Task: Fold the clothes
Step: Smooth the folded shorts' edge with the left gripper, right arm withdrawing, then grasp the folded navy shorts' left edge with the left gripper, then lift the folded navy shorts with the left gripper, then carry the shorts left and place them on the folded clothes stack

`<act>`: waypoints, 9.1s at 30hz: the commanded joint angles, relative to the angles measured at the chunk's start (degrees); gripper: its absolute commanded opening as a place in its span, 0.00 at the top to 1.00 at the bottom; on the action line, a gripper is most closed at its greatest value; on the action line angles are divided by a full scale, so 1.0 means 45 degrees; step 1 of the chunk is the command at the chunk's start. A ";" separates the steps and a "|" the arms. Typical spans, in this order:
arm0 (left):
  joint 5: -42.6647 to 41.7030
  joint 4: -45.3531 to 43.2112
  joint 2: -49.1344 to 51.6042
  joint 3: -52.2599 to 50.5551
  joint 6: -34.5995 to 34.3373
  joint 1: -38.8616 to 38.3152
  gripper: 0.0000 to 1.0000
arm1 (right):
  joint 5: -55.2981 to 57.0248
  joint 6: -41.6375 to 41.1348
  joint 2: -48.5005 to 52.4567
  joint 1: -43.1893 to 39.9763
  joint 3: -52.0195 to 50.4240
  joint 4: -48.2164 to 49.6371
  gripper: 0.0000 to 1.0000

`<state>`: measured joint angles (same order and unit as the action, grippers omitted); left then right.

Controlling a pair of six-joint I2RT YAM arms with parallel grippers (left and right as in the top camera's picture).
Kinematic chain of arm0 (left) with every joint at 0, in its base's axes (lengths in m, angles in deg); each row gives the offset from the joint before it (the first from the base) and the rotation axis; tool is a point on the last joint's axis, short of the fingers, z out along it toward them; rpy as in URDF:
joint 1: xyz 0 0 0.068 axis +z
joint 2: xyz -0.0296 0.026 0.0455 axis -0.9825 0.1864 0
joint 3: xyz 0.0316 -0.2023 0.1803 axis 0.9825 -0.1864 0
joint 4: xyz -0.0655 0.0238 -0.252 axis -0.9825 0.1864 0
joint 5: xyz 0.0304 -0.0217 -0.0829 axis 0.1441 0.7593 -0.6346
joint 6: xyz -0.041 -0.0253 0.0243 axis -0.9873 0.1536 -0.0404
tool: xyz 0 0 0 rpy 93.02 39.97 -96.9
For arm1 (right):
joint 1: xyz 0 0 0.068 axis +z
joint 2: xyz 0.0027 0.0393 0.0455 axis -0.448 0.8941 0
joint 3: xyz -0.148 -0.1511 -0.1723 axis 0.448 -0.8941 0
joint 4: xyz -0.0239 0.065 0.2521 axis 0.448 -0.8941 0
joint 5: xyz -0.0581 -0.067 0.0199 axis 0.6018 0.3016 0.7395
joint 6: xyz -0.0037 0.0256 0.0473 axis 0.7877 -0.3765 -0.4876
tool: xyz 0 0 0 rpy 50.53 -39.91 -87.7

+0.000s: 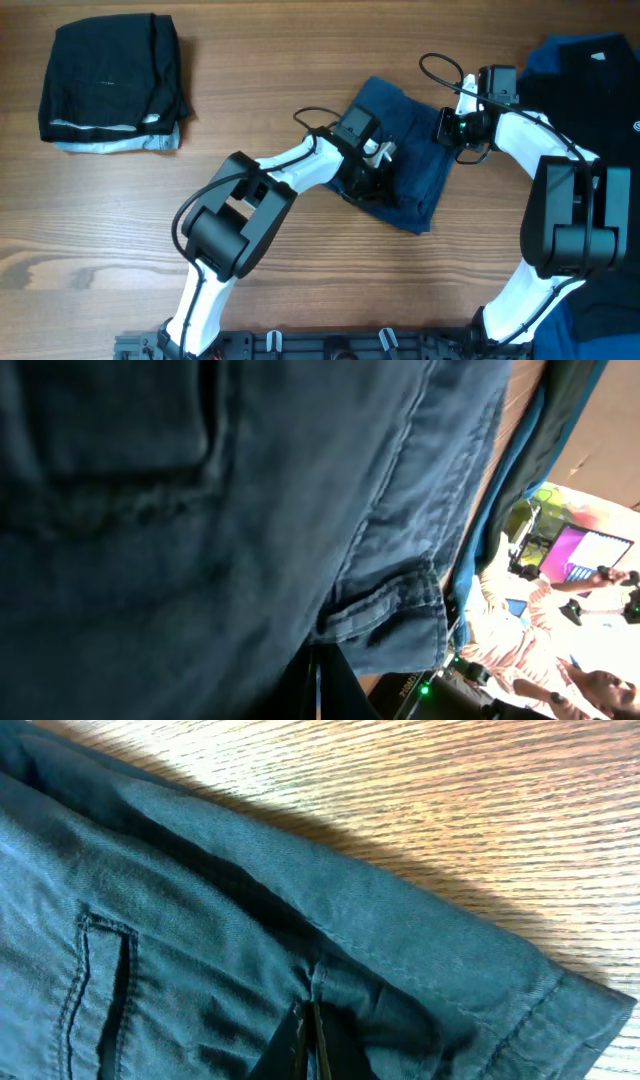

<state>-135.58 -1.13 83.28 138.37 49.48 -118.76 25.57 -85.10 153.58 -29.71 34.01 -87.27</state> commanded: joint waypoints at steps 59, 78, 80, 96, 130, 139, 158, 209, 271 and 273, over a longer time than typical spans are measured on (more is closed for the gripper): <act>0.1661 -0.0816 0.1025 0.0083 -0.1841 -0.1666 0.96 | -0.0296 -0.0141 0.0452 0.0112 -0.0233 -0.0039 0.96; 0.7694 0.2259 -0.3288 0.0083 -0.0719 -0.1661 0.96 | 0.3444 0.0593 -0.5459 0.0073 0.2463 -0.3895 0.00; 0.8922 0.2560 -0.3293 0.0083 -0.0724 -0.1656 0.88 | 0.3439 0.0588 -0.5348 0.0073 0.2375 -0.3944 0.00; 1.0307 0.3827 -0.0976 0.0078 -0.1399 -0.0568 0.87 | 0.3439 0.0593 -0.5309 0.0073 0.2346 -0.3944 0.00; 0.9486 0.7956 -0.1083 0.4813 0.2069 0.4580 0.00 | 0.3439 0.0588 -0.5309 0.0073 0.2346 -0.3910 0.00; 0.9437 0.8034 -0.0782 0.3585 0.0758 0.4182 0.00 | 0.3439 0.0588 -0.5309 0.0073 0.2346 -0.3905 0.00; 0.9520 0.5819 -0.0782 0.1137 -0.0087 0.4133 0.00 | 0.3439 0.0588 -0.5314 0.0073 0.2351 -0.3905 0.00; 0.9607 0.6455 0.0136 0.2288 0.0792 0.4148 0.00 | 0.3439 0.0588 -0.5309 0.0073 0.2346 -0.3905 0.00; 1.7335 0.4872 -0.3628 0.4464 0.3152 0.6771 0.96 | 0.3439 0.0593 -0.5309 0.0073 0.2346 -0.3900 0.00; 1.7335 0.4537 -0.3662 0.4464 0.2822 0.7130 0.96 | 0.3439 0.0588 -0.5309 0.0073 0.2346 -0.3905 0.00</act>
<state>-59.37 21.21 69.81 156.80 63.93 -88.73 40.06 -82.66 129.03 -29.66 45.05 -105.15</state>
